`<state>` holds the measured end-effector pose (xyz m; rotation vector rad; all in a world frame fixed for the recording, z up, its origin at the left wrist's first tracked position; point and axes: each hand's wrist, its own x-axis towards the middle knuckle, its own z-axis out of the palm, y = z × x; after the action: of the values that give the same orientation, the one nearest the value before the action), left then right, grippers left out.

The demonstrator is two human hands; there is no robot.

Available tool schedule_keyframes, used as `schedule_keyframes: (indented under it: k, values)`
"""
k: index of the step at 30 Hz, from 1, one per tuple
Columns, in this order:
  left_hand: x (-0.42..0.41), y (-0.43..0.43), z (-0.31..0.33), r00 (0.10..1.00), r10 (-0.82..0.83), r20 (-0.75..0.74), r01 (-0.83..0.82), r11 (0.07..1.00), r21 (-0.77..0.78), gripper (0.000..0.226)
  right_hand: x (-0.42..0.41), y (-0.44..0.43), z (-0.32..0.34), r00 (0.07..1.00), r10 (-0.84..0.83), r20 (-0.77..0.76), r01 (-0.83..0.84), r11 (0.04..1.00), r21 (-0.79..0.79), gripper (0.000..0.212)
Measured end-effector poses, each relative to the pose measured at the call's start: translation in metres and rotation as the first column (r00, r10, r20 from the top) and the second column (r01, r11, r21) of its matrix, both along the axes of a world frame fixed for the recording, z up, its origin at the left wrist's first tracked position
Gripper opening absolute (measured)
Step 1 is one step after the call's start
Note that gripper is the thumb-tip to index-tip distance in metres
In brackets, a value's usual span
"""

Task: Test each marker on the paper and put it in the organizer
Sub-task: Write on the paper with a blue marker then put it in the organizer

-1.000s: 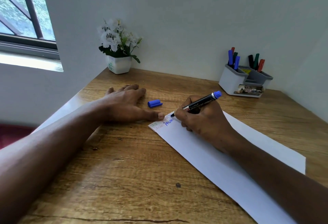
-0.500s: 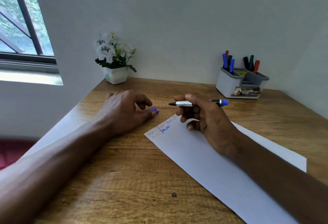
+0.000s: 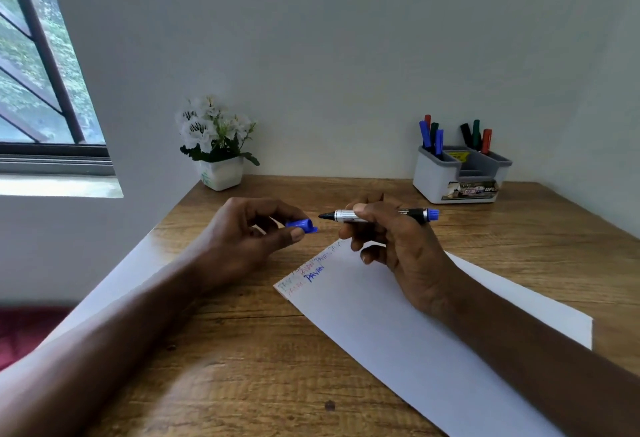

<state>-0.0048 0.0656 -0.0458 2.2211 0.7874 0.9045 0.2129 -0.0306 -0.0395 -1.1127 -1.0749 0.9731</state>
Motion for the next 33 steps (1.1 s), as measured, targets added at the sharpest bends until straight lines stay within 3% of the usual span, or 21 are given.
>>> schedule_keyframes:
  k: [4, 11, 14, 16, 23, 33]
  values:
    - [0.001, -0.001, 0.0, 0.999, -0.045, 0.022, 0.045, 0.999, -0.001, 0.018, -0.003, 0.0, 0.0, 0.997, 0.01, 0.077, -0.009, 1.0, -0.007, 0.015]
    - [0.003, -0.006, 0.001, 0.996, -0.076, 0.041, 0.076, 0.997, -0.002, 0.017, -0.001, 0.0, -0.002, 0.997, 0.04, 0.059, -0.038, 0.999, -0.037, 0.025]
    - [0.005, -0.009, 0.0, 0.991, -0.126, 0.051, 0.126, 0.992, -0.002, 0.017, -0.004, -0.002, -0.001, 0.989, 0.101, 0.108, -0.097, 0.994, -0.039, 0.017]
    - [0.006, -0.01, 0.0, 0.982, -0.16, 0.097, 0.164, 0.986, -0.032, 0.016, -0.007, -0.004, 0.0, 0.987, 0.127, 0.095, -0.127, 0.992, -0.009, 0.008]
    - [0.008, -0.013, -0.003, 0.944, -0.203, 0.258, 0.255, 0.948, -0.188, 0.02, -0.007, -0.007, 0.005, 0.99, 0.138, 0.035, -0.139, 0.989, 0.048, 0.017]
    - [0.008, -0.021, 0.001, 0.919, -0.207, 0.335, 0.305, 0.912, -0.274, 0.021, -0.012, -0.003, 0.003, 0.989, 0.146, 0.035, -0.149, 0.983, 0.108, 0.015]
